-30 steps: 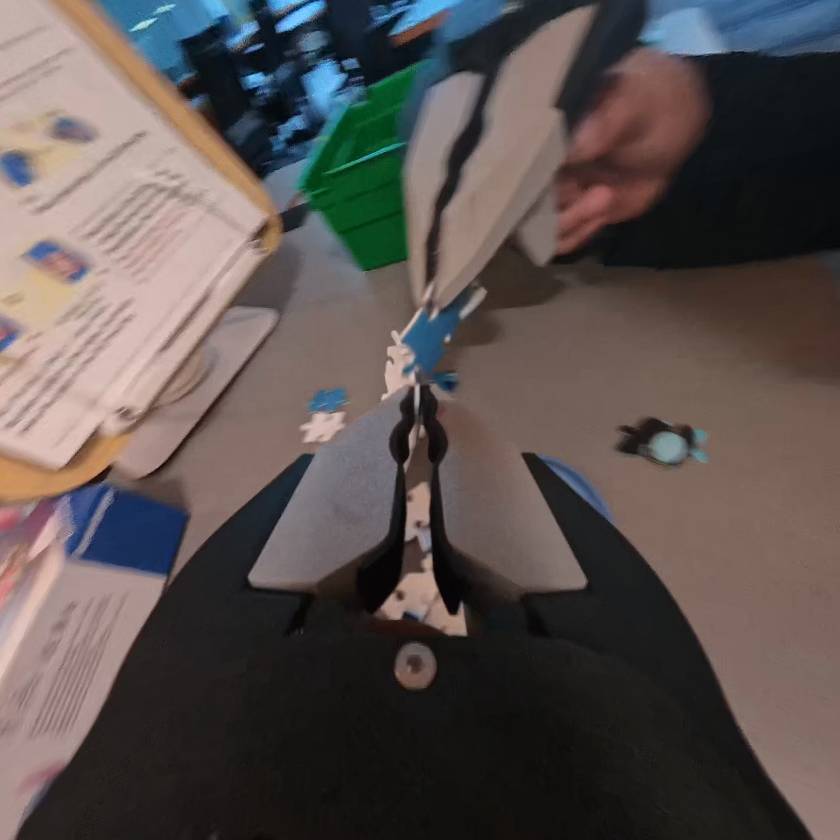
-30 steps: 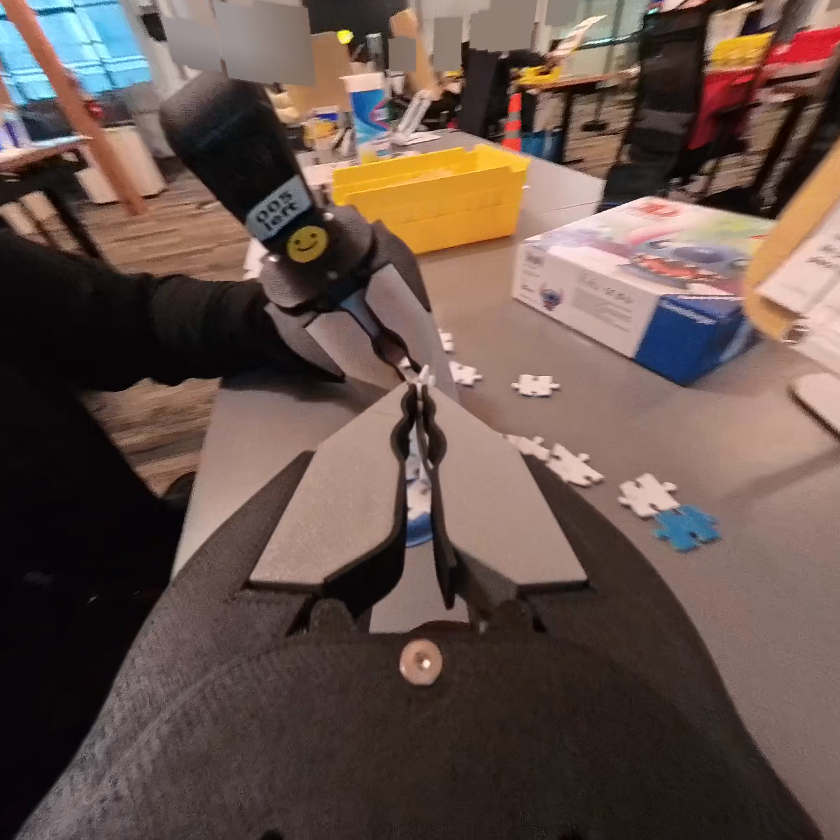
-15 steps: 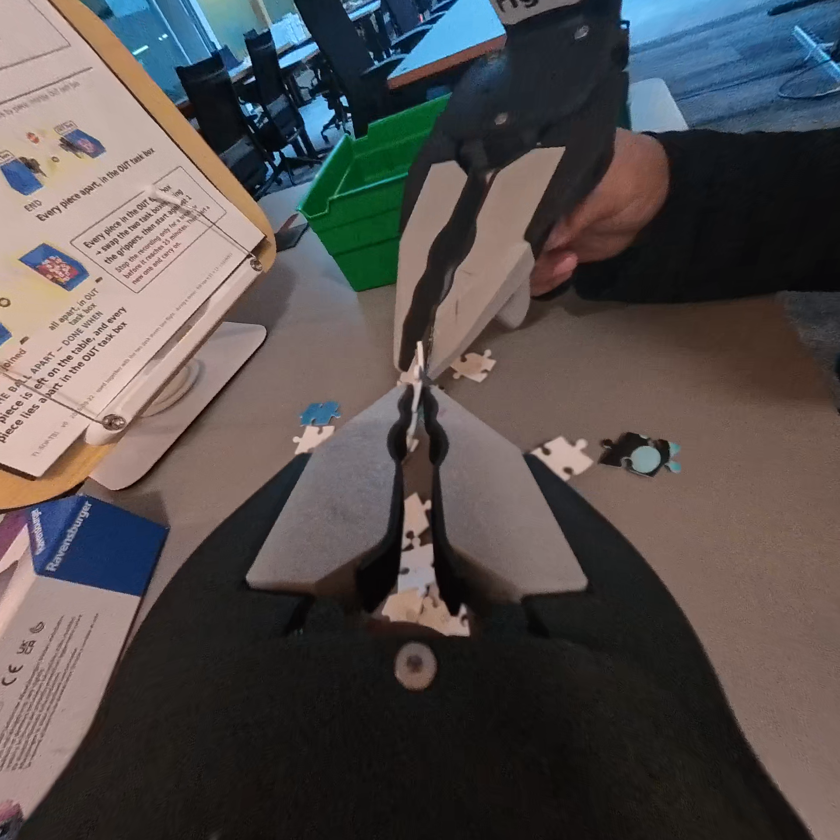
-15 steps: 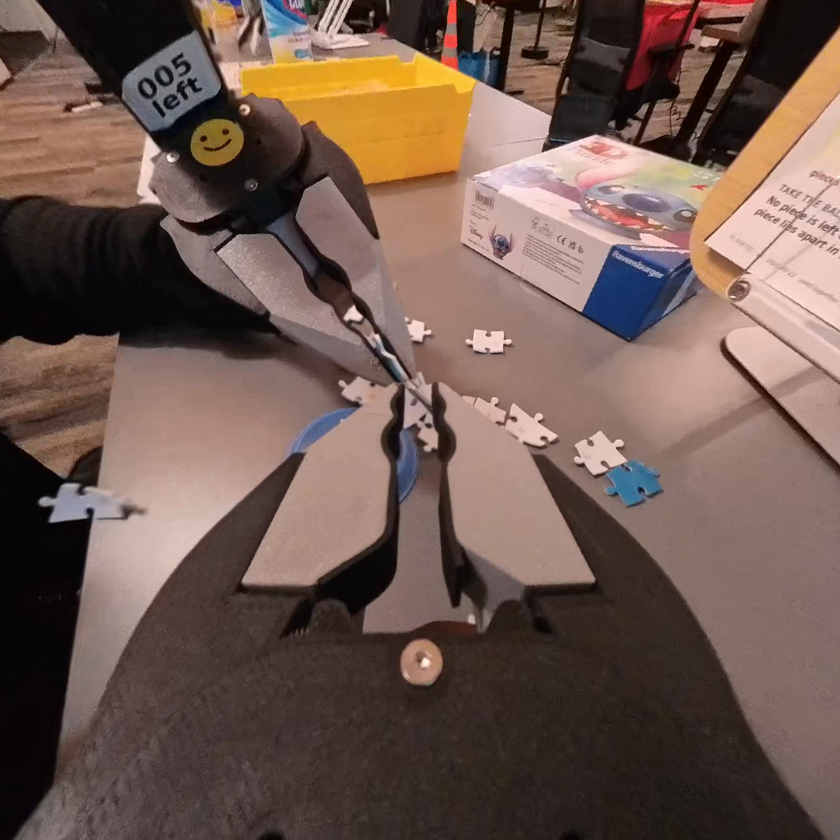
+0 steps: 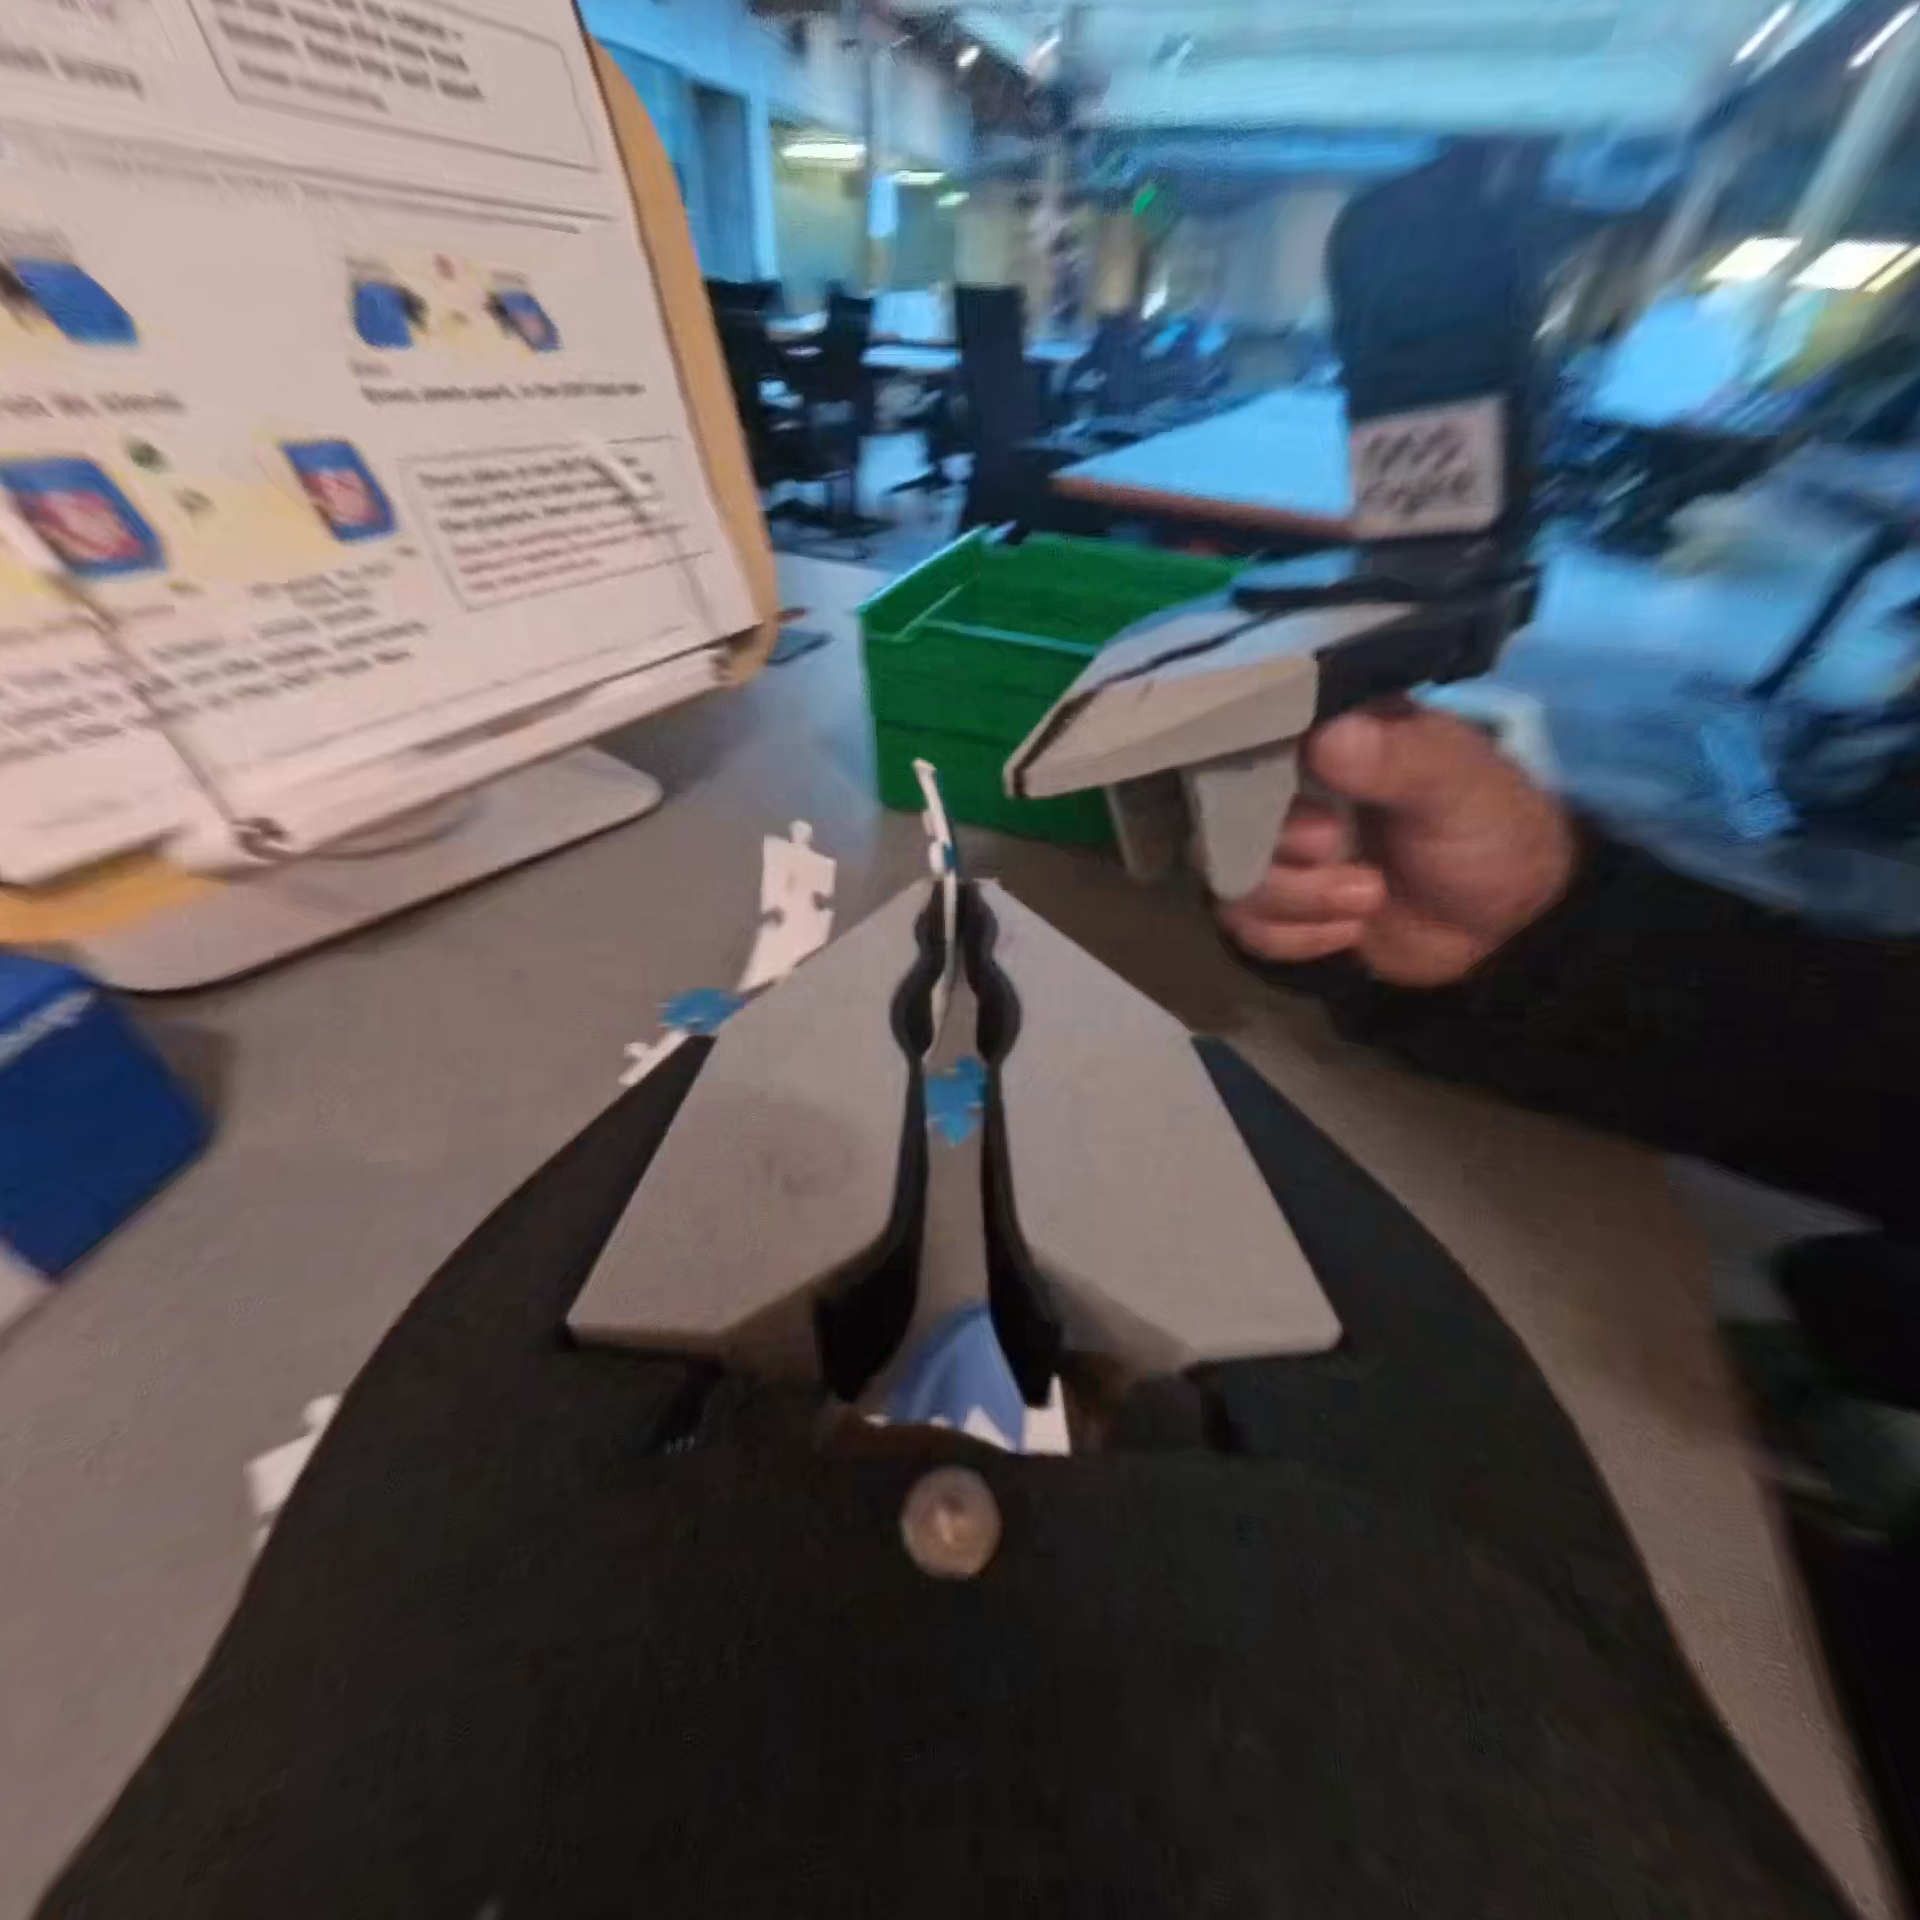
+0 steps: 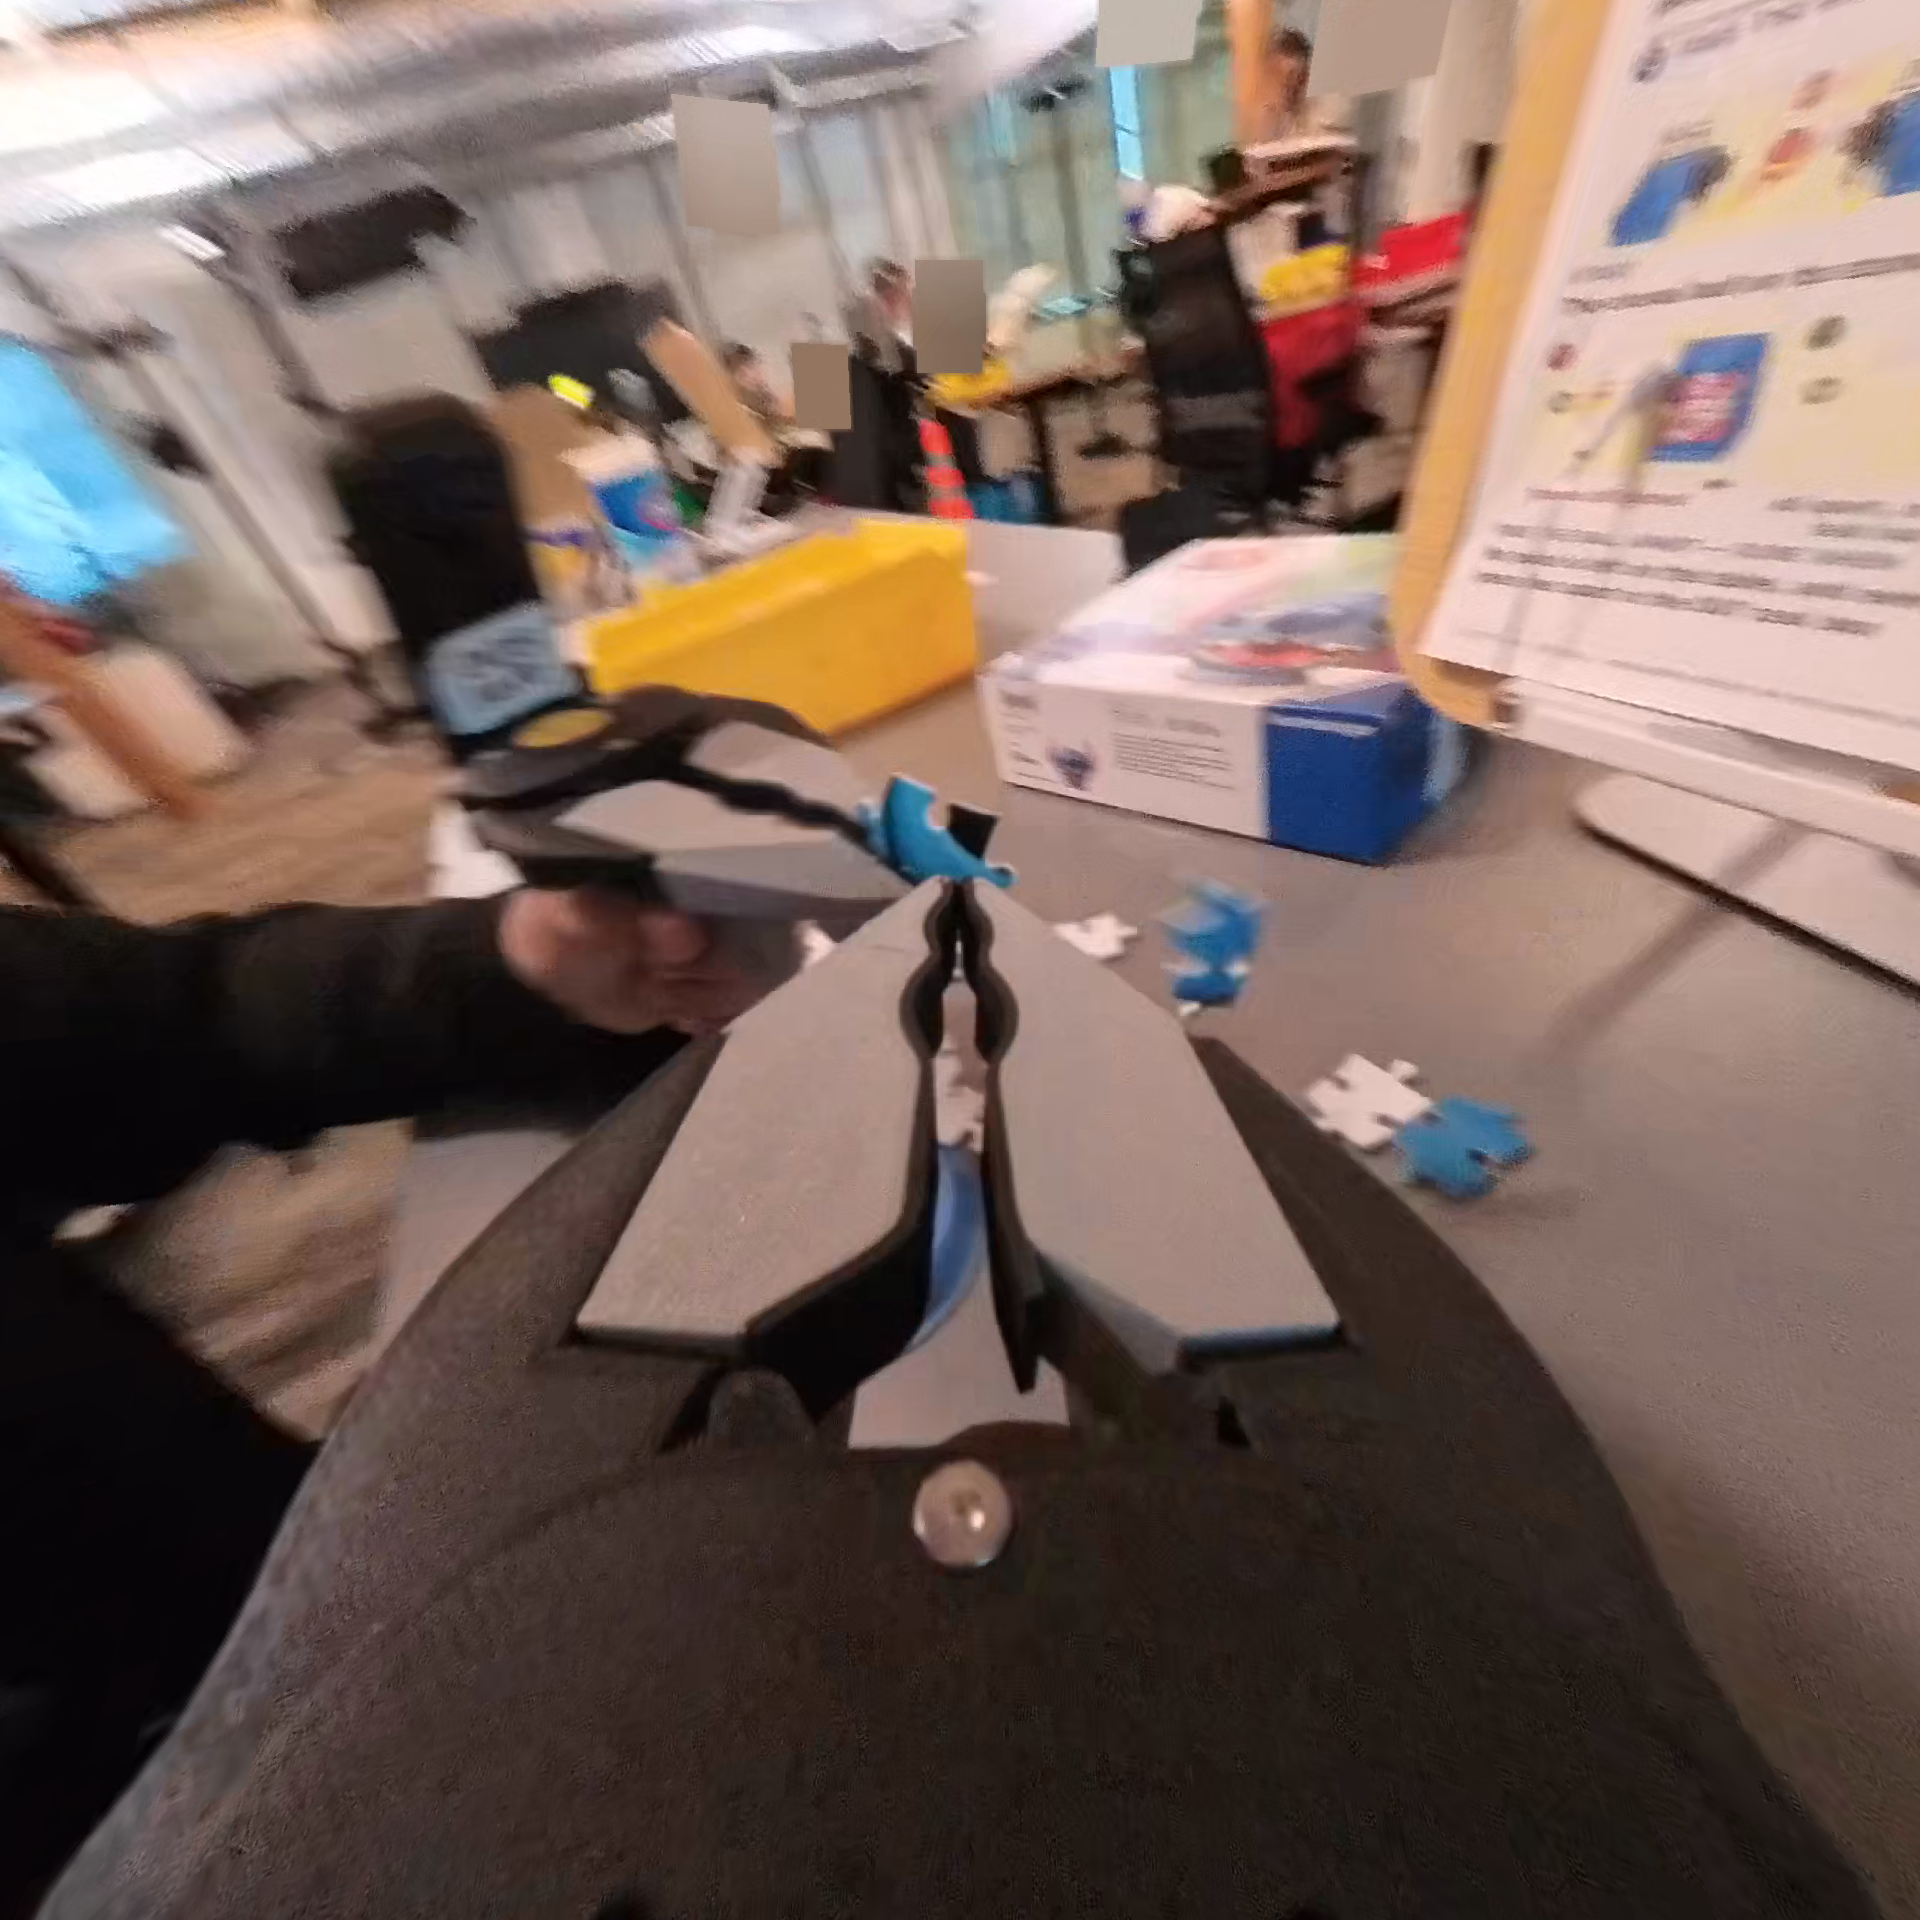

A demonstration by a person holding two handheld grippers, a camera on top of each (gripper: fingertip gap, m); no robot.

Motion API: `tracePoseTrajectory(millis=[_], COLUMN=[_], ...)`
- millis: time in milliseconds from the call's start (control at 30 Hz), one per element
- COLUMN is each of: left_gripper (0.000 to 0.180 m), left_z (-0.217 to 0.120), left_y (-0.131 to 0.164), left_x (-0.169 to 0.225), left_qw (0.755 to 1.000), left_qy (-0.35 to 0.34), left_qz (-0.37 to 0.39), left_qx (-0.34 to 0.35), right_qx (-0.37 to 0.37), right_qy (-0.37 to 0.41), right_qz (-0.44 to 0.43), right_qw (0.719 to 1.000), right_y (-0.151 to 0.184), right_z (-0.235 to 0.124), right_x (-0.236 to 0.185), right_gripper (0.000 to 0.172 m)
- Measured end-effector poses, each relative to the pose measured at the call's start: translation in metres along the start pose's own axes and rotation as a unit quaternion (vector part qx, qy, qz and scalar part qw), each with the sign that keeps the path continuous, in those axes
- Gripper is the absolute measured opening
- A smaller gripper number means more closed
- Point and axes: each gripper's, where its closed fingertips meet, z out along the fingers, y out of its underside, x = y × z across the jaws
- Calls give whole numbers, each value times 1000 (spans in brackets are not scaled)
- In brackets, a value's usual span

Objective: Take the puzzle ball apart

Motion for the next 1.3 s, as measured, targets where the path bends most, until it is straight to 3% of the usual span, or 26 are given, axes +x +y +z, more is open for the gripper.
tracePoseTrajectory(millis=[33, 167, 300, 367, 433, 500, 600, 667, 733, 800, 867, 900, 1067, 1233, 1300], left_gripper=[0, 0, 0, 0, 0, 0, 0, 0, 0, 0, 0, 0, 14, 5, 5], left_z=[-6, -15, -17, -17, -20, -19, -26, -29, -30, -30, -29, -29, -17, -14, -12], left_y=[-5, 5, 15, 25, 29, 26, 18, 17, 17, 19, 21, 23, 33, 38, 39], left_x=[-3, -4, 24, 30, 42, 39, 43, 44, 48, 50, 52, 56, 37, 28, 22], left_qw=[998, 997, 987, 984, 977, 981, 977, 974, 972, 970, 970, 967, 979, 983, 985], left_qy=[37, 71, 152, 159, 192, 176, 200, 215, 225, 230, 230, 240, 174, 136, 117], left_qz=[-52, -17, -25, 2, 7, 21, 9, -8, -8, -6, -2, -2, -5, 42, 20], left_qx=[20, -4, -49, -76, -89, -81, -69, -72, -69, -73, -77, -82, -105, -114, -126], right_qx=[-4, -31, -51, -68, -90, -97, -56, -34, -47, -46, -65, -75, -68, -60, -60], right_qy=[-6, 4, -75, -103, -148, -172, -171, -175, -126, -129, -148, -145, -91, -73, -60], right_qz=[25, -3, -34, -39, -27, -9, -6, -5, -9, -34, -46, -49, -75, -83, -99], right_qw=[1000, 1000, 995, 992, 984, 980, 984, 984, 991, 990, 986, 985, 991, 992, 991], right_y=[2, 9, 17, 24, 33, 36, 19, 12, 15, 16, 24, 27, 25, 23, 24], right_z=[-3, 0, 8, 10, 11, 11, 5, 1, 7, 5, 6, 9, 13, 14, 15], right_x=[4, 5, -29, -39, -53, -59, -55, -57, -43, -47, -56, -57, -42, -39, -37], right_gripper=[0, 0, 0, 6, 0, 3, 0, 16, 54, 39, 10, 4, 0, 0, 0])
